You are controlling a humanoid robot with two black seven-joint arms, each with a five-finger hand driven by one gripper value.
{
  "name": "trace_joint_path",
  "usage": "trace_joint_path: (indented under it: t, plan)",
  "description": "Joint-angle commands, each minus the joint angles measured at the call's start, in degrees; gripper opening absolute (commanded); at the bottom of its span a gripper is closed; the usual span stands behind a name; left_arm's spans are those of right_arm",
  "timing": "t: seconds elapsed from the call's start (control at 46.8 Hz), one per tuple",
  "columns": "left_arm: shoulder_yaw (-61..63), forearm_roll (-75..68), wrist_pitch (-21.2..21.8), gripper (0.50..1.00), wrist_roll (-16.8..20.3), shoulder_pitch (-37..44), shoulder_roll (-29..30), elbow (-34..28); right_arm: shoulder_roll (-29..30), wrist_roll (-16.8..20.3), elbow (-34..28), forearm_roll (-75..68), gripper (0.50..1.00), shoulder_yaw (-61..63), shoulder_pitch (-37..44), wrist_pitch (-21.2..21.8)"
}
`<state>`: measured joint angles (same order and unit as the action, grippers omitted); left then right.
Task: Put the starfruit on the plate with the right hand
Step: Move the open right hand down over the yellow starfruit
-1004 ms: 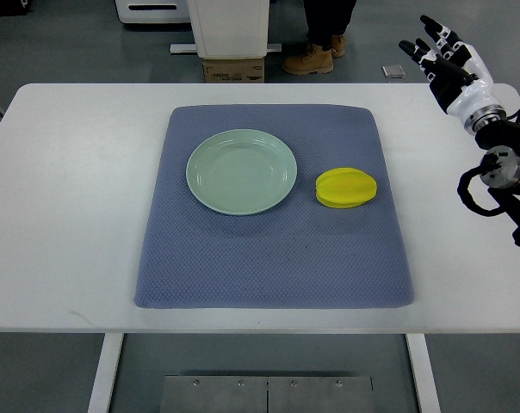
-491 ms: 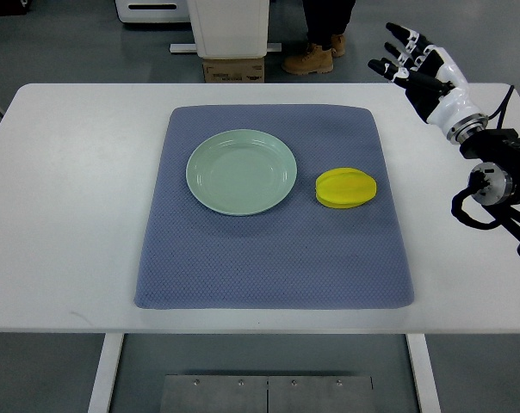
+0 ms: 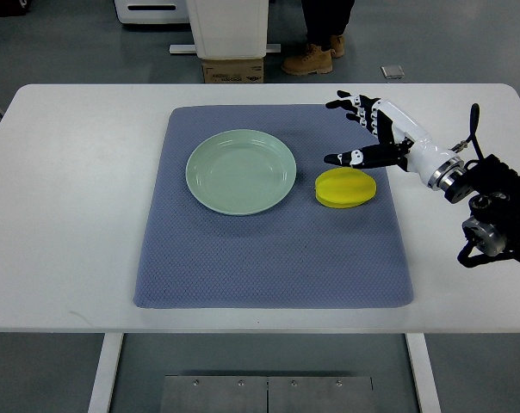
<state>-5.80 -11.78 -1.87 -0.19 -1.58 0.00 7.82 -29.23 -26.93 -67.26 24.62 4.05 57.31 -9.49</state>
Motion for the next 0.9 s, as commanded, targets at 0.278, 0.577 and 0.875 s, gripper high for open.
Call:
trace_joint_path:
  t: [0.278,0.577,0.875]
  plan:
    - [0.0,0.0,-0.07,1.0,0.01,0.0,0.0,0.0,2.07,-0.05,-0.68,1.13,1.0,-17.05,8.34,-11.87]
    - [0.0,0.0,0.02,1.0,0.01,0.0,0.0,0.0,3.48,1.09,-0.24,0.52,1.0,-21.1,10.45,-12.66]
    - [0.0,0.0,0.02,1.0,0.01,0.0,0.0,0.0,4.53,2.06,1.43,0.43,1.0,-25.59,12.3,-12.57]
